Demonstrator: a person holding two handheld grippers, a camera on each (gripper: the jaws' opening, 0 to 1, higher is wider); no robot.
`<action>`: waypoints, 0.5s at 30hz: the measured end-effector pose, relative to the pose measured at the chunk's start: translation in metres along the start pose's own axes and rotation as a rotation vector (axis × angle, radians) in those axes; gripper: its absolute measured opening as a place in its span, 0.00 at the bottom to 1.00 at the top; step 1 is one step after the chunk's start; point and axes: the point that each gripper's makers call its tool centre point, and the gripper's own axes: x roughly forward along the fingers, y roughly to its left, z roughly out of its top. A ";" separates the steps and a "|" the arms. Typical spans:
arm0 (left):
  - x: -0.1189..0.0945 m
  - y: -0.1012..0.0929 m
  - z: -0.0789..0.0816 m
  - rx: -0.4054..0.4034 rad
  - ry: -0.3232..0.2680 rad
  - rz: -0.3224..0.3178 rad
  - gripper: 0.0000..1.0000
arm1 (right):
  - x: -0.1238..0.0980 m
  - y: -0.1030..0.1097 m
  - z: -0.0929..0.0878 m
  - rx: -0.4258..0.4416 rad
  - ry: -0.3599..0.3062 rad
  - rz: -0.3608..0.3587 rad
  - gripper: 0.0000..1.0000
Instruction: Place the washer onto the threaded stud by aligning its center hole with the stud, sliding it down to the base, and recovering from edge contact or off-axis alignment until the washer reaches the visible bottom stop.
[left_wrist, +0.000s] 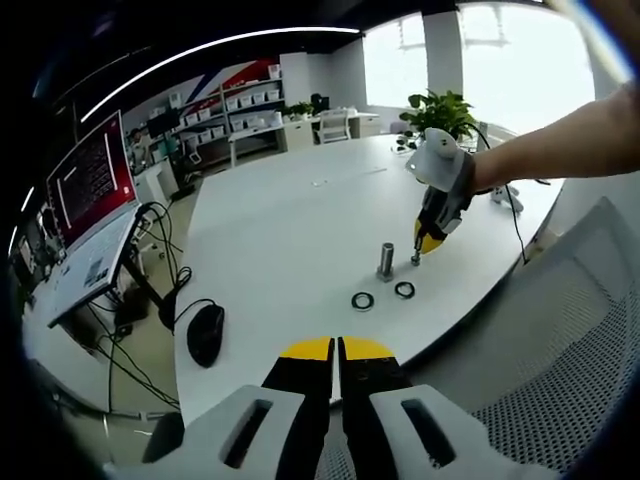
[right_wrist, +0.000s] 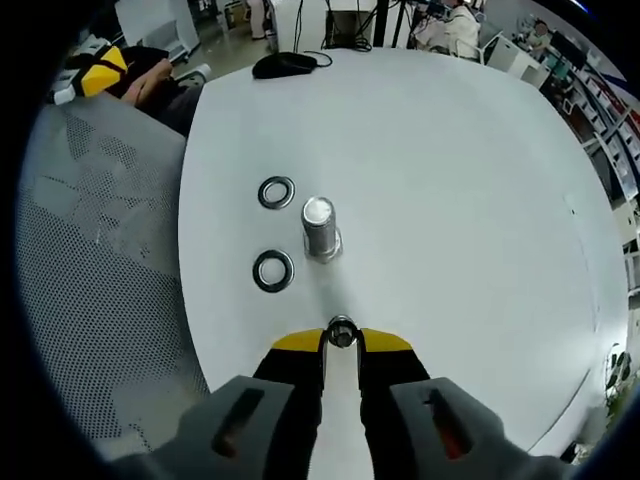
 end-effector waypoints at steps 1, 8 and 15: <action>0.000 0.000 0.000 0.000 0.000 0.000 0.00 | 0.001 0.000 0.000 0.001 -0.001 0.001 0.14; 0.001 0.001 0.001 -0.008 -0.002 0.004 0.00 | 0.006 -0.002 -0.003 0.004 0.010 0.005 0.14; 0.000 0.002 0.001 -0.011 -0.006 0.007 0.00 | 0.009 0.001 -0.005 0.008 0.021 0.018 0.14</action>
